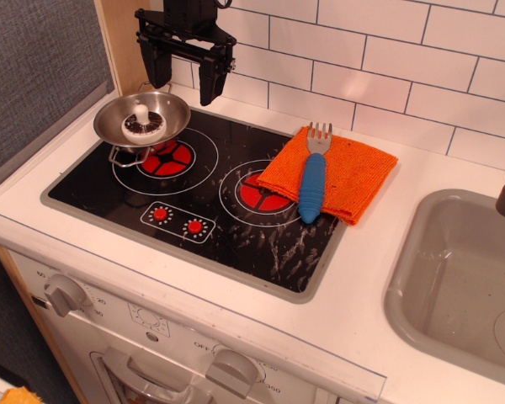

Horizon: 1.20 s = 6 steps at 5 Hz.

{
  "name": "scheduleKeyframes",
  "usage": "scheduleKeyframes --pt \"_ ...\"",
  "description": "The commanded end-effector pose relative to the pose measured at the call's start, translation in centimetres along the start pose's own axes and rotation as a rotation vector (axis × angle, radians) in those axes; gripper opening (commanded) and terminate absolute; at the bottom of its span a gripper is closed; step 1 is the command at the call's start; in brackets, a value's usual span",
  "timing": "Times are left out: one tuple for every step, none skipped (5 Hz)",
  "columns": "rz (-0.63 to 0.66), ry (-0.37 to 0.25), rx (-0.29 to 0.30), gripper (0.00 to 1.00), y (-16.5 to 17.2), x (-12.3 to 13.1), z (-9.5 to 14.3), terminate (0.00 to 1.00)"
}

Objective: Hold the fork between the pot and orange cloth

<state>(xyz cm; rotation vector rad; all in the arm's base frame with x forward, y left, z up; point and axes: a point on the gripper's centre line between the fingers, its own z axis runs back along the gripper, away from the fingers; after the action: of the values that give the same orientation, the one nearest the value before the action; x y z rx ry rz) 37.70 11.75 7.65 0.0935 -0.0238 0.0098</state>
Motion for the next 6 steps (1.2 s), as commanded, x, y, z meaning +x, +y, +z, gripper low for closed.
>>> scheduleKeyframes --pt "0.000 0.000 0.000 1.00 0.0 0.0 0.0 0.00" --pt "-0.017 -0.016 0.008 1.00 -2.2 -0.3 0.2 0.00" --pt "-0.064 -0.039 -0.002 1.00 -5.9 -0.4 0.2 0.00" --pt "-0.073 -0.060 -0.027 1.00 -10.5 -0.6 -0.1 0.00" --pt "-0.076 -0.090 -0.076 1.00 -13.5 -0.4 -0.6 0.00" --pt "-0.089 -0.104 -0.077 1.00 -14.4 0.0 -0.8 0.00"
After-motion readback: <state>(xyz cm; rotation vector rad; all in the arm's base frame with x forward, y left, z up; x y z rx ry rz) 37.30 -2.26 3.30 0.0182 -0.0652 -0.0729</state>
